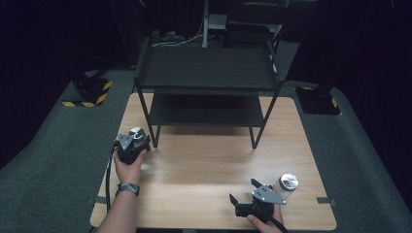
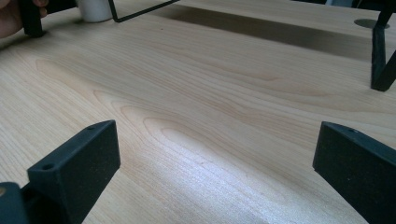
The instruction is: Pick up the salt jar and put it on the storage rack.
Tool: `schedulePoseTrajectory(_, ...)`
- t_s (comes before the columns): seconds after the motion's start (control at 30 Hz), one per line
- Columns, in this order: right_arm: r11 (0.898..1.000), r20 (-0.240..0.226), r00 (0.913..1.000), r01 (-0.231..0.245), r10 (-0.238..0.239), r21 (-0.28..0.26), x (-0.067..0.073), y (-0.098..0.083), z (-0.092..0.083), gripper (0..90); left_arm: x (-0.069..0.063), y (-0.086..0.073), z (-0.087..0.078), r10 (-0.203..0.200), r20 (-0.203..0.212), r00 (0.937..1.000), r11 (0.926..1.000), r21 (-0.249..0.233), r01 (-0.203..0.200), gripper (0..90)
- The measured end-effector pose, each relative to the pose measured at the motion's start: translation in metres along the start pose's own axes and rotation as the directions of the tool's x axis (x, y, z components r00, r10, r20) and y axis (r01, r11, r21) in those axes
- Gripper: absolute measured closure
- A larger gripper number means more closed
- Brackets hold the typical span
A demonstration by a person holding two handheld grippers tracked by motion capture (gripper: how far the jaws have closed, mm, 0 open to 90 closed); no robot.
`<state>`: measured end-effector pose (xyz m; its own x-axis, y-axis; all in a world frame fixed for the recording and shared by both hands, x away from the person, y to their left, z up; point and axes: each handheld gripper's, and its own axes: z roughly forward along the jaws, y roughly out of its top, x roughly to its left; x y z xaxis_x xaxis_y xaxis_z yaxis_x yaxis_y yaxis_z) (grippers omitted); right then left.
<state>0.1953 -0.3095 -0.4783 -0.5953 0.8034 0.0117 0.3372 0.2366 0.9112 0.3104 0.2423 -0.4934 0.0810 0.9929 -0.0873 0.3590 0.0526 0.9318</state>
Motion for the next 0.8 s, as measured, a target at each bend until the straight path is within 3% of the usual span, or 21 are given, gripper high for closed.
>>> schedulePoseTrajectory(0.3,1.000,-0.003,1.0000,-0.004,0.004,-0.001,-0.001,0.000,0.000,0.3,-0.001,-0.002,-0.003,0.026,0.001,0.9997,0.9996,-0.004,-0.026,30.6)
schedulePoseTrajectory(0.43,1.000,-0.004,1.0000,-0.002,0.002,-0.003,-0.001,-0.001,-0.001,0.3,0.000,-0.004,-0.008,0.015,0.001,0.9999,0.9996,-0.022,-0.015,30.8)
schedulePoseTrajectory(0.8,1.000,-0.007,1.0000,0.004,-0.004,-0.005,-0.001,-0.001,-0.001,0.3,-0.006,0.001,-0.038,0.063,0.005,0.9980,0.9962,-0.061,-0.062,30.8)
